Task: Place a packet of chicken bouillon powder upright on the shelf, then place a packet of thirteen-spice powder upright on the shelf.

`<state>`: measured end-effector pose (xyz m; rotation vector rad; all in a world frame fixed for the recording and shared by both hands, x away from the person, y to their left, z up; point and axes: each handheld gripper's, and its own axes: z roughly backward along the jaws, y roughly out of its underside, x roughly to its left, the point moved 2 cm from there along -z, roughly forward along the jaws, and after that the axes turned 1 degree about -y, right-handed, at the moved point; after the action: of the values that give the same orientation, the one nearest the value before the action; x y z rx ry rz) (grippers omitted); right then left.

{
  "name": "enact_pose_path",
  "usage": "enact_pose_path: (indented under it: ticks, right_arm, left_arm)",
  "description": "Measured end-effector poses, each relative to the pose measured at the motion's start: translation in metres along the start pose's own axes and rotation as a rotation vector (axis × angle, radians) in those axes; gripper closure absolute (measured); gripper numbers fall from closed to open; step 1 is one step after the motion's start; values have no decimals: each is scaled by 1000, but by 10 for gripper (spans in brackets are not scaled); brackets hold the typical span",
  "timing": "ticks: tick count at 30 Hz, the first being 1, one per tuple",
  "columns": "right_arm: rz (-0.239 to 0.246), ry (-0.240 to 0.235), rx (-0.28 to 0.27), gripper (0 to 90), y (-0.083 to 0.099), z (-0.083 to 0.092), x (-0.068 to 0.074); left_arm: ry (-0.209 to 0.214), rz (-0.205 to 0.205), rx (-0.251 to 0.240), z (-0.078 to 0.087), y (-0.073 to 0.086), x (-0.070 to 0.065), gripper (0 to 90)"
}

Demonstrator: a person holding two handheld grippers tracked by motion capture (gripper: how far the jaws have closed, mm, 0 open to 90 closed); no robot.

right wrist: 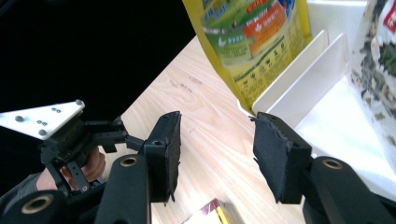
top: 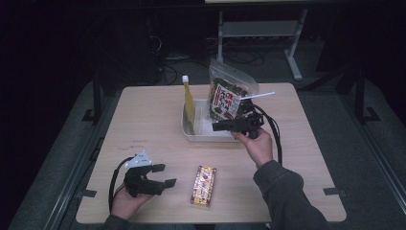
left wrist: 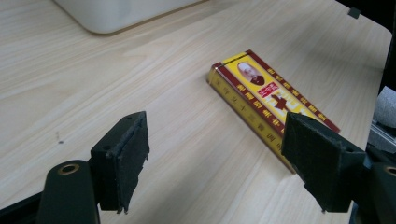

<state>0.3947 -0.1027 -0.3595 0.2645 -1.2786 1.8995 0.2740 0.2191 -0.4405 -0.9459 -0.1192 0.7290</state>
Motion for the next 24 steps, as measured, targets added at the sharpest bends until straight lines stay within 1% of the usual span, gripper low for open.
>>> enact_pose_path:
  ticks: [4, 6, 9, 12, 16, 18, 21, 23, 24]
  right_arm:
    - [1, -8, 18, 498, 9, 0, -1]
    - [6, -8, 31, 497, 13, -1, -2]
    - [13, 0, 50, 496, 21, -2, -2]
    - [20, 2, 66, 491, 30, -2, -2]
    - [16, -4, 74, 480, 41, 1, -4]
    - [16, 2, 77, 474, 46, 2, -5]
    - [8, 0, 79, 466, 53, 5, -8]
    - [2, 2, 76, 460, 57, 6, -8]
    - [-1, -5, 72, 455, 60, 7, -8]
  left_arm:
    - [1, -10, -3, -3, -3, -7, 223]
    - [10, -11, -7, -5, -4, -11, 216]
    - [31, -29, 15, -12, -5, -19, 210]
    - [42, -50, 36, -21, -6, -26, 199]
    - [54, -64, 61, -32, -7, -36, 183]
    - [60, -72, 71, -36, -7, -39, 176]
    - [68, -72, 76, -41, -7, -45, 164]
    - [65, -74, 76, -44, -7, -48, 164]
    - [59, -77, 81, -45, -6, -49, 162]
